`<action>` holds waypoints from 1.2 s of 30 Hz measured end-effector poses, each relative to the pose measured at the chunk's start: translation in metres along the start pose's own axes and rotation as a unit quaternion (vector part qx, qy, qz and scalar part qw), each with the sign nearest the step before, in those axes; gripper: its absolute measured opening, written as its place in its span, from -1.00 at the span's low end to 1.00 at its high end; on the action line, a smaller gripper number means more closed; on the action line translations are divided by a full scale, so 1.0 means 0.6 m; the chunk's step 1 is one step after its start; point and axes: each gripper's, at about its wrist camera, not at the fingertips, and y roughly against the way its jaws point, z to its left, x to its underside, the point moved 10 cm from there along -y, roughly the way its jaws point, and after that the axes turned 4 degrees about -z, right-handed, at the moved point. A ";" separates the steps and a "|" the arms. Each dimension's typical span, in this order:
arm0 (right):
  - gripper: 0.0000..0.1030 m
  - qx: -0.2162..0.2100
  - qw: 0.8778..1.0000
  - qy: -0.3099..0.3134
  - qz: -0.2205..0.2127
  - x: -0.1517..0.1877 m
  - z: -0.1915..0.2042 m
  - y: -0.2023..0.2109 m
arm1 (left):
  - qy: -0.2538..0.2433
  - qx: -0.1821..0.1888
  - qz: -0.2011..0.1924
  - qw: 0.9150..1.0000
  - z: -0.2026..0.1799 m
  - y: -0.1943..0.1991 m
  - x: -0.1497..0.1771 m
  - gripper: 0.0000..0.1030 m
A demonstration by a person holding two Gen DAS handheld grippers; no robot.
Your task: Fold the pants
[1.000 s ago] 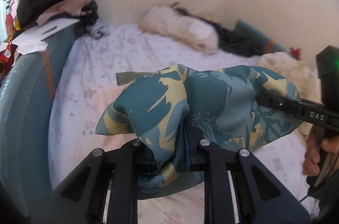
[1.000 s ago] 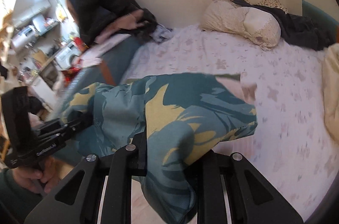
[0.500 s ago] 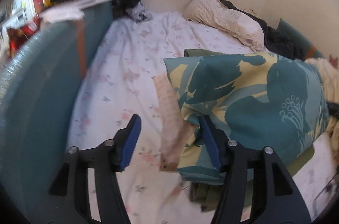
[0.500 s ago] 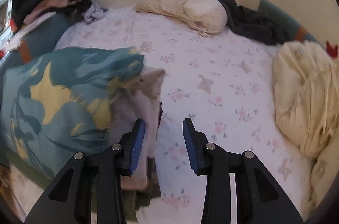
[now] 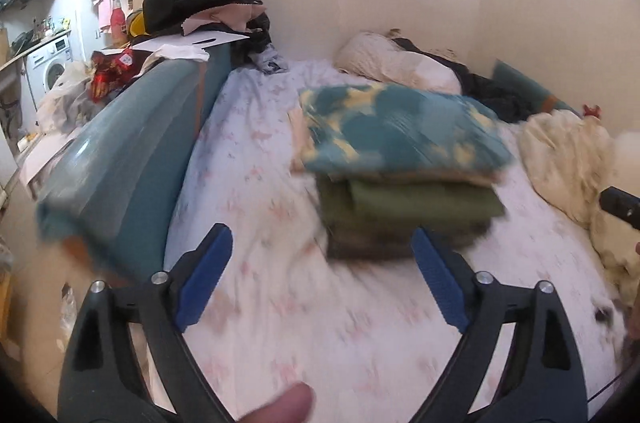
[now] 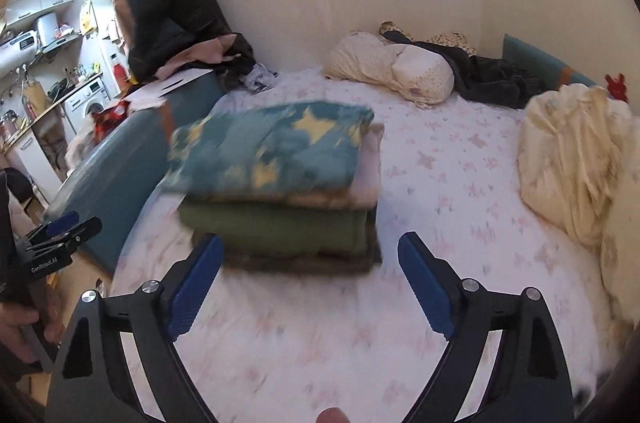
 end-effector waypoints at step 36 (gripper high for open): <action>1.00 0.056 0.992 -0.017 -0.107 0.328 0.109 0.366 | -0.087 0.016 -0.107 0.990 -0.131 0.384 0.252 0.99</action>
